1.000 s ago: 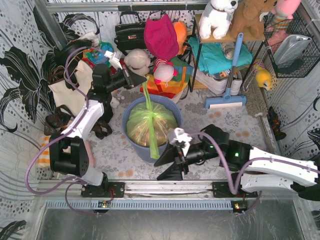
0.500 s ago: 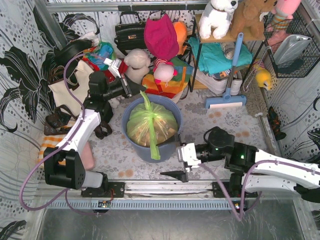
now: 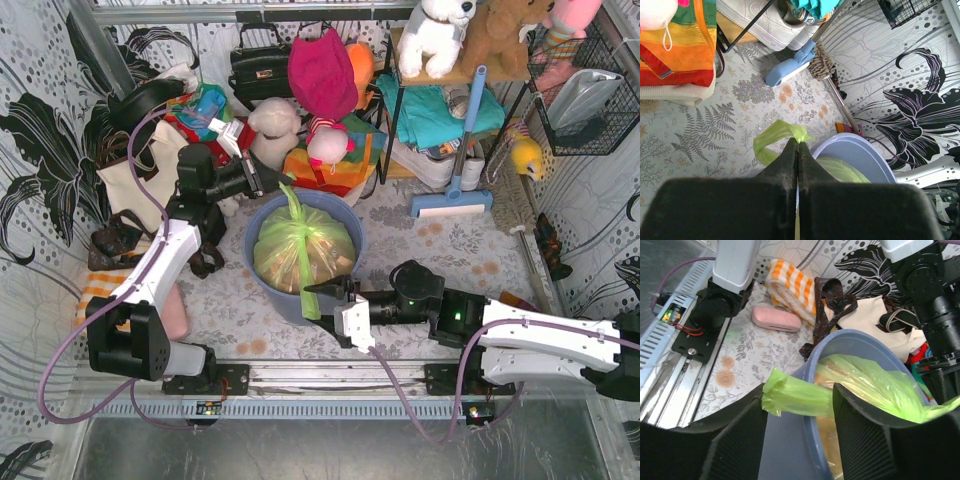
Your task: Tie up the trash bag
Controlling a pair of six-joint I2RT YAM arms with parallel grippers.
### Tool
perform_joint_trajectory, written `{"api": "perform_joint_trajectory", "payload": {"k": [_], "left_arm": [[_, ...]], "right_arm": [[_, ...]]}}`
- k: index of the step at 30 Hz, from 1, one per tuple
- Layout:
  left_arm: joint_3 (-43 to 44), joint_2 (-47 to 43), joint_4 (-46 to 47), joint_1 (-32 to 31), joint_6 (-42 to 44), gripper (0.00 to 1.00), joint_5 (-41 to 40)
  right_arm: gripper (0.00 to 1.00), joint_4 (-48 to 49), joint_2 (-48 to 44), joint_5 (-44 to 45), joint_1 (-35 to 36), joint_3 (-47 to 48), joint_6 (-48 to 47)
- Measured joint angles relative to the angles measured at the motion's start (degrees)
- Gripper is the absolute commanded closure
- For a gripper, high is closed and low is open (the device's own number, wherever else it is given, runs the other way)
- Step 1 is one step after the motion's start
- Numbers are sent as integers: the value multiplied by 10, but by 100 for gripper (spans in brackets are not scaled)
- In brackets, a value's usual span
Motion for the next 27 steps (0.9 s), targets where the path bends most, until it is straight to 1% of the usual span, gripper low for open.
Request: {"api": "perform_joint_trajectory", "payload": {"k": [4,9,15,18,20,25,27], "left_arm": [[0,0,-2,0,0,100,2],[0,0,-4,0,0,100,4],[5,0,-10,0,0,100,3],[30,0,-15,0,0,100,-8],[65,2,-18,0,0,100,-17],[207,35,-7,0,-5,100,-29],[248,47,-3,-2,-12,100,-28]], "right_arm": [[71,26,9,9,0,0,-17],[100,39,19,8,0,0,-30],[100,42,20,3,0,2,-36],[100,56,21,9,0,7,-30],[100,66,23,23,0,21,-23],[100,96,33,54,0,80,-17],[100,97,36,62,-2,109,-15]]}}
